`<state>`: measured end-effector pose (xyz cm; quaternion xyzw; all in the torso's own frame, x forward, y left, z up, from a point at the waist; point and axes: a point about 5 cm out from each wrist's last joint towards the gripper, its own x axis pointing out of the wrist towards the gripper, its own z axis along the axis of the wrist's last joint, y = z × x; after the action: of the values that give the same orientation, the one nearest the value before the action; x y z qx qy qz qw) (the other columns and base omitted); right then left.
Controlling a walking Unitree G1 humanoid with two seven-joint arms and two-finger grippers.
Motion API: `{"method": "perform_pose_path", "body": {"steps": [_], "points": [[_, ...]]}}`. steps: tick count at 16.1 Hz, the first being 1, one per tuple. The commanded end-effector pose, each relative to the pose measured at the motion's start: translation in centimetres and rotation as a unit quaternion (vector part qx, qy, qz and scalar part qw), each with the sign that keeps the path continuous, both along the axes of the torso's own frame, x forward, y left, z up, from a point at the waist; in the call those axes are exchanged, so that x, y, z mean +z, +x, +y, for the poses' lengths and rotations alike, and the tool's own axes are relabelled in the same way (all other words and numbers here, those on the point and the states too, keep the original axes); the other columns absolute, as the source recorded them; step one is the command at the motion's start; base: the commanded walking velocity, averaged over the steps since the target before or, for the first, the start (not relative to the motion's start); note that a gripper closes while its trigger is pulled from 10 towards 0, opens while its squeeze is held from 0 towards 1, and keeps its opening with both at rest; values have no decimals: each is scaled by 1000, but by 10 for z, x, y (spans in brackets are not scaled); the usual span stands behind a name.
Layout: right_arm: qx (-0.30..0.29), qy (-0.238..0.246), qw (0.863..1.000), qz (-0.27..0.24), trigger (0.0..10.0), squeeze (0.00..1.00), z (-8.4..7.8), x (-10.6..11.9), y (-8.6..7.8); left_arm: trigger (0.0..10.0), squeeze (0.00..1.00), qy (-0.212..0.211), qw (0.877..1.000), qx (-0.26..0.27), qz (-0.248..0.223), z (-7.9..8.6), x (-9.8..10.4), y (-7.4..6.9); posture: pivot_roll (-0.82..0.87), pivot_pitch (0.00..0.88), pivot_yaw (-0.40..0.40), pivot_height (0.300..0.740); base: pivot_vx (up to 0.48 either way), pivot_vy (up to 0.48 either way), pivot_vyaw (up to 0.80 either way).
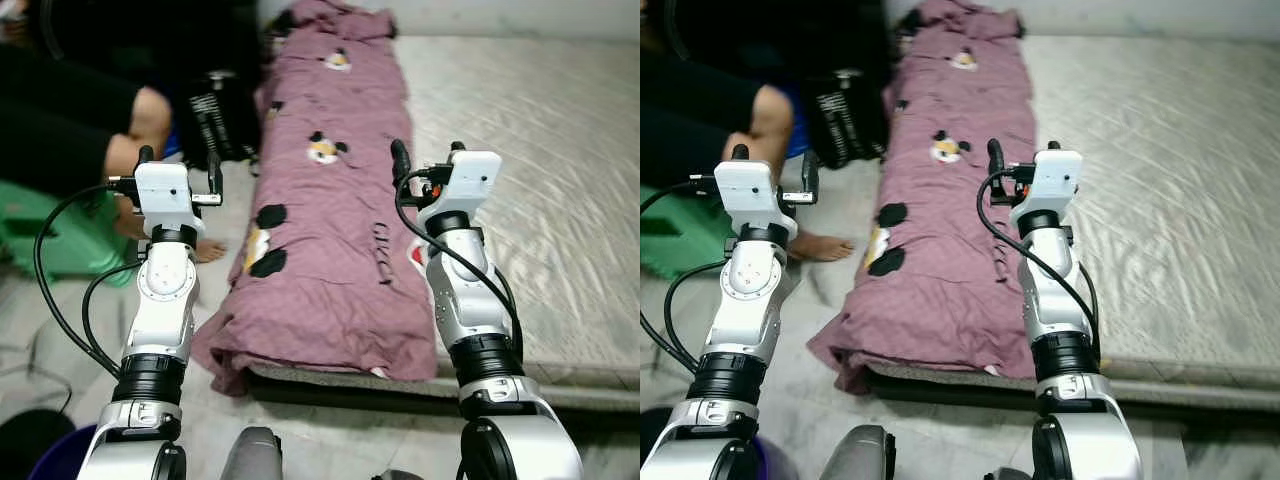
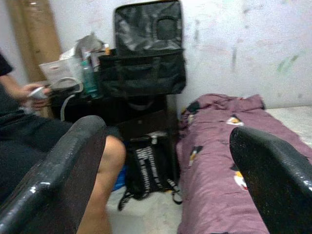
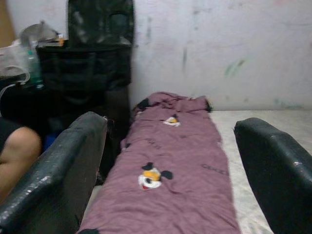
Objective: Clean up the room
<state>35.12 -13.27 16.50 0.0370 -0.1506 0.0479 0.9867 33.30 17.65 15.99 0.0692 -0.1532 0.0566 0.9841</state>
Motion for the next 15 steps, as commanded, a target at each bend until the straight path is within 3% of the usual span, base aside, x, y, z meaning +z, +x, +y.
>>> {"method": "perform_pose_path", "body": {"steps": [1,11,13,15], "points": [[0,-7,1000,-1,10000,0,1,0,-1,10000,0,-1,1000,5,5,1,-2,-1,-35,0,17,740,0,0,0],[6,-24,1000,2,10000,0,-5,-6,-11,10000,0,0,999,16,34,8,-20,-20,-18,0,-20,740,0,0,0],[12,-10,1000,8,10000,0,-4,-7,-12,10000,0,-3,999,15,36,5,-19,-17,-25,0,-18,740,0,0,0],[13,-48,999,15,10000,0,-3,-10,-12,10000,0,-2,999,3,36,-1,-16,-11,-42,0,-19,740,0,0,0]]}}
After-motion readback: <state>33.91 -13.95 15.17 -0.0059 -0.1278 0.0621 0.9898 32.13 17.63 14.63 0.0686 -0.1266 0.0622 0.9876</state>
